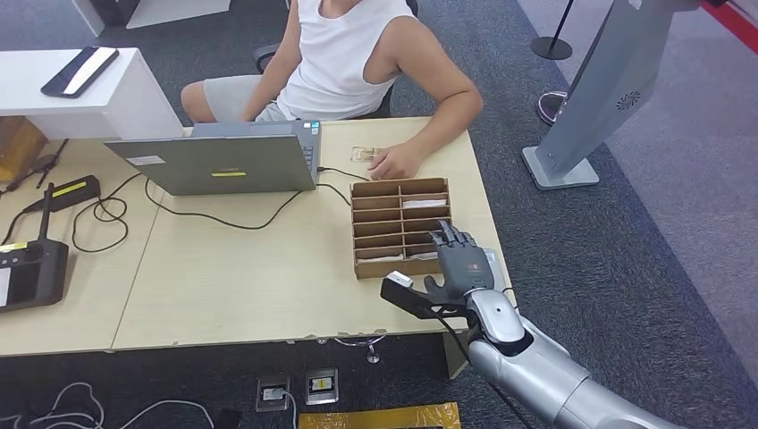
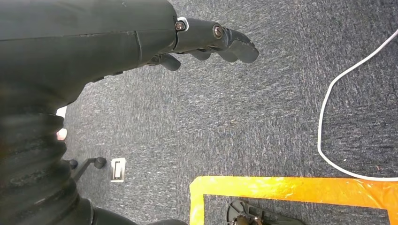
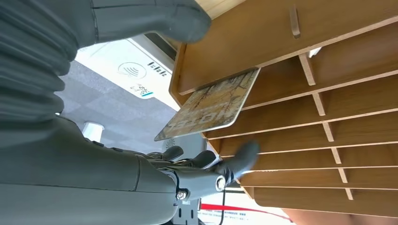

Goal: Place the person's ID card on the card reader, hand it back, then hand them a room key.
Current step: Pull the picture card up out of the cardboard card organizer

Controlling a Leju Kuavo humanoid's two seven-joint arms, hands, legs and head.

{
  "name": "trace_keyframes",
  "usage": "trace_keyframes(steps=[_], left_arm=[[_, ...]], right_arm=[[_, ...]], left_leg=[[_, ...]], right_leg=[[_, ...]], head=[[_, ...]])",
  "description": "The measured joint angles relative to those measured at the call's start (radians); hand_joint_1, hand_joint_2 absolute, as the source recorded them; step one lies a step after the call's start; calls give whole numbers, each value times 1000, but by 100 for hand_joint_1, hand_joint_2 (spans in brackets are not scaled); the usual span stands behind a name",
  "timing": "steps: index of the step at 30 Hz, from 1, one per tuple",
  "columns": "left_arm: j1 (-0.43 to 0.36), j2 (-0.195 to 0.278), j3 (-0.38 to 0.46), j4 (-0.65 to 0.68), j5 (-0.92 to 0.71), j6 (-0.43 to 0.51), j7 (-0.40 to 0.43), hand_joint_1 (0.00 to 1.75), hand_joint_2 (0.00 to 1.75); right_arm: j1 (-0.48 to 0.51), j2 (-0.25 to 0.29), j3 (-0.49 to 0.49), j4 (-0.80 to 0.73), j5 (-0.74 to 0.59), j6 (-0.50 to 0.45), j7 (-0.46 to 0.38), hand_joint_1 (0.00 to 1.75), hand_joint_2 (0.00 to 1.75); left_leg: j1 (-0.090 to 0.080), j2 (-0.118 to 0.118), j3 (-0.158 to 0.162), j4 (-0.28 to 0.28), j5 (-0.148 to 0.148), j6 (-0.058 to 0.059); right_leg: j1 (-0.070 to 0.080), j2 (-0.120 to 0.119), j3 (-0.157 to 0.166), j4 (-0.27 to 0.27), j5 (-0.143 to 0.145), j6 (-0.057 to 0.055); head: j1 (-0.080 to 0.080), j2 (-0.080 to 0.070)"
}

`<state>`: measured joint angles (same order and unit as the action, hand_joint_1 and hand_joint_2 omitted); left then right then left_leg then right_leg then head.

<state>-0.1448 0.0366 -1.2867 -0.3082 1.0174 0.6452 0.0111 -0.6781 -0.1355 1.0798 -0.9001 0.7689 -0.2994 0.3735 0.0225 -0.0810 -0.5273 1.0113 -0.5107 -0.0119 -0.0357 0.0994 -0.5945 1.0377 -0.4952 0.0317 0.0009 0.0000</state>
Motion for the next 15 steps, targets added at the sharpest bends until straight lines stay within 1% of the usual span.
trace_keyframes(steps=[15], left_arm=[[-2, 0, 0, 0, 0, -3, 0, 0, 175]], right_arm=[[-15, 9, 1, 5, -2, 1, -3, 175, 175]], left_leg=[[0, 0, 0, 0, 0, 0]], right_leg=[[0, 0, 0, 0, 0, 0]], head=[[0, 0]])
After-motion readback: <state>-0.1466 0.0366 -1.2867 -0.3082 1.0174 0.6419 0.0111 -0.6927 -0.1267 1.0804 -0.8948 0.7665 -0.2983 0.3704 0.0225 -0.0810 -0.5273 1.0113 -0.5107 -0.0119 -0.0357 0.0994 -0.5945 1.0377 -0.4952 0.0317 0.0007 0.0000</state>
